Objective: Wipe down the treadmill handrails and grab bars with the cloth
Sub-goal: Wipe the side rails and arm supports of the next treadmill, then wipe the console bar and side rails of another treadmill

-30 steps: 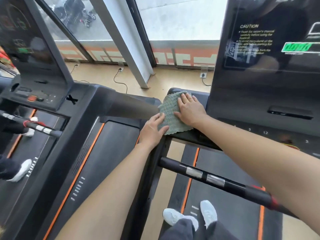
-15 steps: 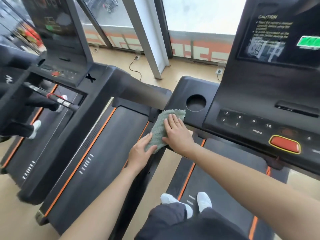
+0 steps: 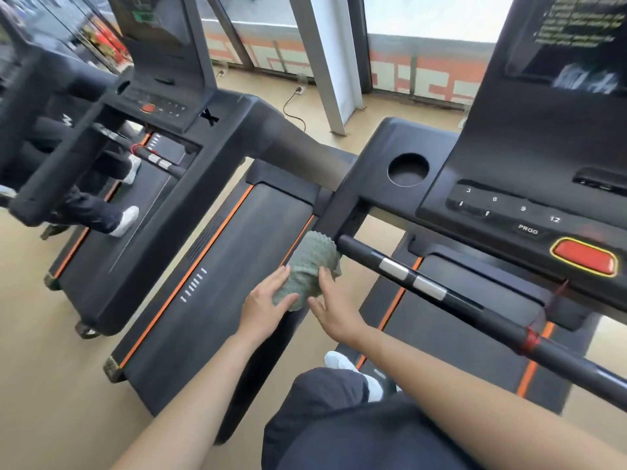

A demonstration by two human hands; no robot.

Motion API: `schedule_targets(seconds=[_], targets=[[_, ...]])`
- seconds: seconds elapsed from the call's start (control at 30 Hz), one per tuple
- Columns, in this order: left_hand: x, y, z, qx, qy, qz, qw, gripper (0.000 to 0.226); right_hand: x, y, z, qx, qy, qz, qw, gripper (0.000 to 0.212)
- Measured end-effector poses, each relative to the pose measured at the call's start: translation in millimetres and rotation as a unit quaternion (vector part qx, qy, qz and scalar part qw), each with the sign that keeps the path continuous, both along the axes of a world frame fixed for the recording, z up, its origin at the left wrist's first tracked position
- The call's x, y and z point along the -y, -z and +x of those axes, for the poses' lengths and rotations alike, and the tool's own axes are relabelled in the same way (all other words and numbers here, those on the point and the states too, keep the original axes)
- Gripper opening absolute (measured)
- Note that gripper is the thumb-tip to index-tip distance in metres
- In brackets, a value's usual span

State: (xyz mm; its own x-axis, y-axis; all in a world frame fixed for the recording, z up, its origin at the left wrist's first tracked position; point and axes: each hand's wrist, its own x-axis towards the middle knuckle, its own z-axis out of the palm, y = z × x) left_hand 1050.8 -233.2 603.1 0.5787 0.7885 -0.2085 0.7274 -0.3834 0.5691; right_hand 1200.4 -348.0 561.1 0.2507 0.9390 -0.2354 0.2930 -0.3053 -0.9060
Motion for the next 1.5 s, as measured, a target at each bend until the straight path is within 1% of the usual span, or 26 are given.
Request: schedule_targets(seconds=[0.03,0.07,0.17,0.23,0.33,0.47,0.53,0.6,0.7,0.8,0.87,0.97,1.0,1.1,1.2,1.3,1.4,1.5], targets=[[2,1,-3,-0.005,0.007,0.007,1.0,0.066,1,4,-9,-0.074,0.022,-0.003,0.997,0.073],[5,1,-5,-0.014,0.017,0.018,1.0,0.067,1,9,-18,-0.124,0.05,-0.01,0.991,0.074],[10,-1,-4,-0.043,0.044,0.053,0.997,0.065,-4,35,-34,-0.234,0.128,-0.012,0.964,0.078],[9,-4,1,-0.049,0.063,0.077,0.994,0.06,-8,39,-34,-0.301,0.164,0.007,0.939,0.069],[-1,-9,14,-0.058,0.122,0.107,0.985,0.056,-13,19,-23,-0.363,0.209,0.01,0.908,0.057],[-16,-14,33,-0.093,0.196,0.128,0.968,0.064,-28,13,-10,-0.426,0.229,-0.015,0.875,0.045],[-19,-12,32,-0.097,0.202,0.127,0.966,0.066,-34,10,-9,-0.433,0.247,-0.009,0.867,0.041],[-19,-9,20,-0.088,0.198,0.121,0.969,0.065,-37,8,-19,-0.426,0.268,0.001,0.864,0.042],[-15,-3,-8,-0.061,0.172,0.109,0.977,0.064,-36,10,-45,-0.416,0.276,0.001,0.866,0.047],[-6,5,-43,-0.025,0.164,0.101,0.981,0.063,-31,16,-77,-0.399,0.291,-0.002,0.87,0.046],[-2,9,-67,-0.003,0.16,0.089,0.983,0.061,-26,23,-103,-0.384,0.293,-0.001,0.876,0.054],[5,13,-105,0.023,0.144,0.06,0.987,0.057,-17,31,-142,-0.361,0.291,-0.016,0.886,0.073],[8,13,-118,0.033,0.135,0.05,0.989,0.056,-14,30,-154,-0.354,0.287,-0.019,0.89,0.075],[17,16,-161,0.058,0.115,0.021,0.991,0.052,-4,25,-187,-0.343,0.275,-0.028,0.898,0.068],[27,17,-199,0.072,0.102,0.007,0.992,0.052,8,17,-218,-0.345,0.27,-0.043,0.898,0.053],[38,20,-231,0.079,0.089,0.004,0.993,0.053,22,8,-245,-0.367,0.261,-0.053,0.891,0.039],[48,23,-258,0.083,0.078,0.0,0.993,0.053,35,-1,-269,-0.39,0.239,-0.079,0.886,0.036],[58,25,-280,0.09,0.067,-0.007,0.994,0.052,43,-6,-287,-0.43,0.222,-0.114,0.868,0.033]])
